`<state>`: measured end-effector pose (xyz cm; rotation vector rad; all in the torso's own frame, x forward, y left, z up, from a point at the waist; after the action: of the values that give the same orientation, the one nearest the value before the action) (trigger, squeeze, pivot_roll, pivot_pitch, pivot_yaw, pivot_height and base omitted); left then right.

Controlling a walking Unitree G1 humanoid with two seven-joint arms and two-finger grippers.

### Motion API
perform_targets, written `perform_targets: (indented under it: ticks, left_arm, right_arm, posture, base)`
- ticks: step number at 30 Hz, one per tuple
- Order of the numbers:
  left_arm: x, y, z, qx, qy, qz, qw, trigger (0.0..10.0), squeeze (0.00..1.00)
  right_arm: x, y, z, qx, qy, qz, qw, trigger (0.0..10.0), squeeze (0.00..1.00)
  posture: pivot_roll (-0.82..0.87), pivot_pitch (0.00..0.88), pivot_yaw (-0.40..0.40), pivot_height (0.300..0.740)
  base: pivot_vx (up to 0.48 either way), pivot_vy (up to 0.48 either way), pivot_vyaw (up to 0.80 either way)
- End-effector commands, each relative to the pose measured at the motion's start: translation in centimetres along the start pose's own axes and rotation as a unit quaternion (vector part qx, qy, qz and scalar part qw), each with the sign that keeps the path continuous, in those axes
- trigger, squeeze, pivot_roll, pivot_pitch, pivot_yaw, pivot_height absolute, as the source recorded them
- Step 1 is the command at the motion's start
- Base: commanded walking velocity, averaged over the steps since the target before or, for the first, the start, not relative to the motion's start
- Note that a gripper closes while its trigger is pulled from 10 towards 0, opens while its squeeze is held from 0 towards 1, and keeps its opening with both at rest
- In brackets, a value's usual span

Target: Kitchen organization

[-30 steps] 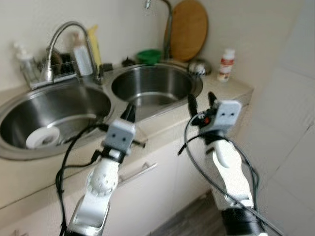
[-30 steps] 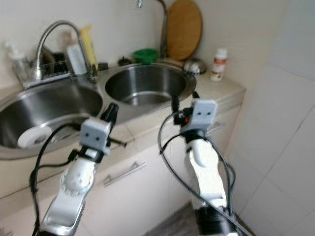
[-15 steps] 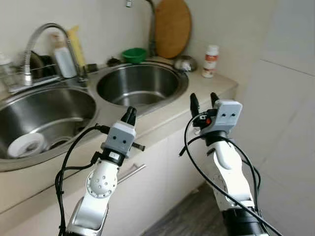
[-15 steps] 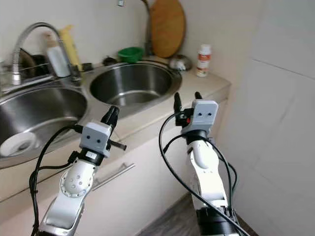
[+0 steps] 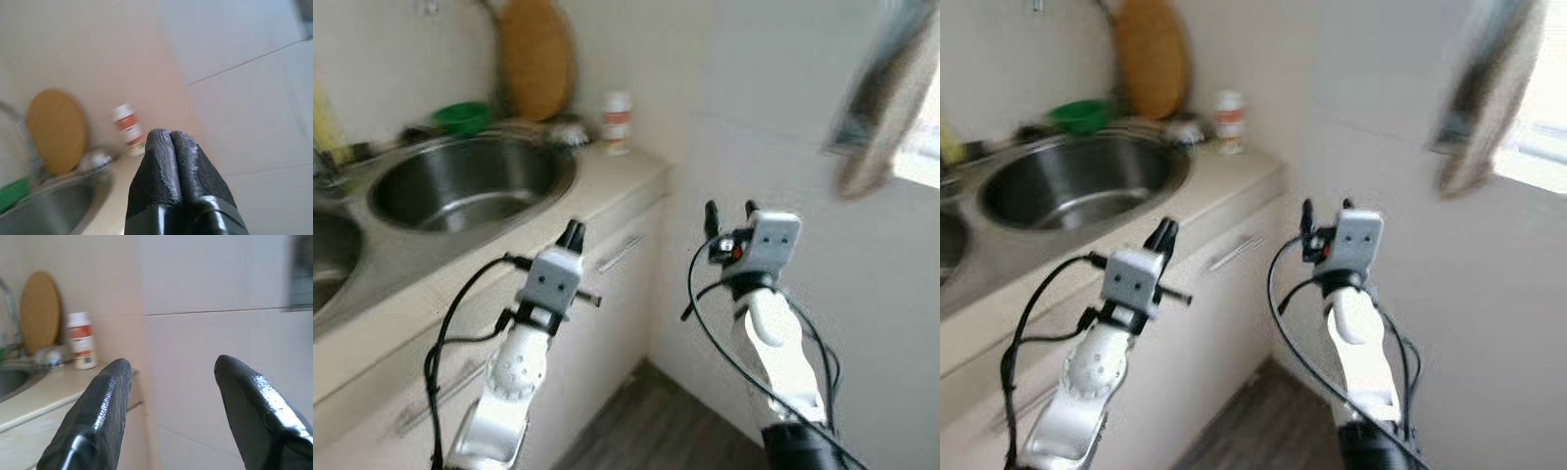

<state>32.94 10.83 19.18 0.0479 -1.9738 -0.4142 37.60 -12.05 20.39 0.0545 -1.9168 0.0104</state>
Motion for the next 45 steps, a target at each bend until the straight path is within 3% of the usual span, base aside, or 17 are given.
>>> perform_targets:
  ticks: [1,12,36,45]
  left_arm:
    - [-0.1,-0.4,0.1,-0.007,0.001,0.004,1.000,10.0,0.00]
    - [-0.8,-0.5,0.2,-0.005,0.013,0.022,1.000,10.0,0.00]
    - [-0.9,-1.5,0.3,-0.032,0.013,0.016,0.999,10.0,0.00]
    - [-1.1,-1.7,0.4,-0.034,0.017,0.020,0.999,10.0,0.00]
  right_arm:
    - [-0.3,-0.5,-0.1,-0.009,0.008,0.011,1.000,10.0,0.00]
    - [-1.3,-1.2,0.1,-0.026,0.028,0.018,0.999,10.0,0.00]
    - [-1.9,-1.3,0.0,-0.032,0.041,0.022,0.998,10.0,0.00]
    - [-2.0,-1.2,0.1,-0.027,0.040,0.034,0.998,10.0,0.00]
  posture:
    - [-0.08,0.000,0.033,0.740]
    - [-0.08,0.000,0.030,0.740]
    - [-0.08,0.000,0.039,0.740]
    - [-0.08,0.000,0.035,0.740]
  base:
    - [0.000,0.000,-0.80]
    - [0.000,0.000,-0.80]
    - [0.000,0.000,-0.79]
    - [0.000,-0.447,-0.08]
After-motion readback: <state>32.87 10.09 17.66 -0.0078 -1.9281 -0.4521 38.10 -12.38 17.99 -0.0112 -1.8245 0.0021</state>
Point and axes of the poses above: a point about 5 cm out from each wrist's last joint towards the gripper, its own z axis pointing back from the gripper into the wrist, its own x axis along the axis of the wrist's last joint, y = z × x, the point moved 6 cm from there along -z, pointing out of the wrist towards the gripper, and after that the axes turned 3 degrees about z, right-handed, at the moved point
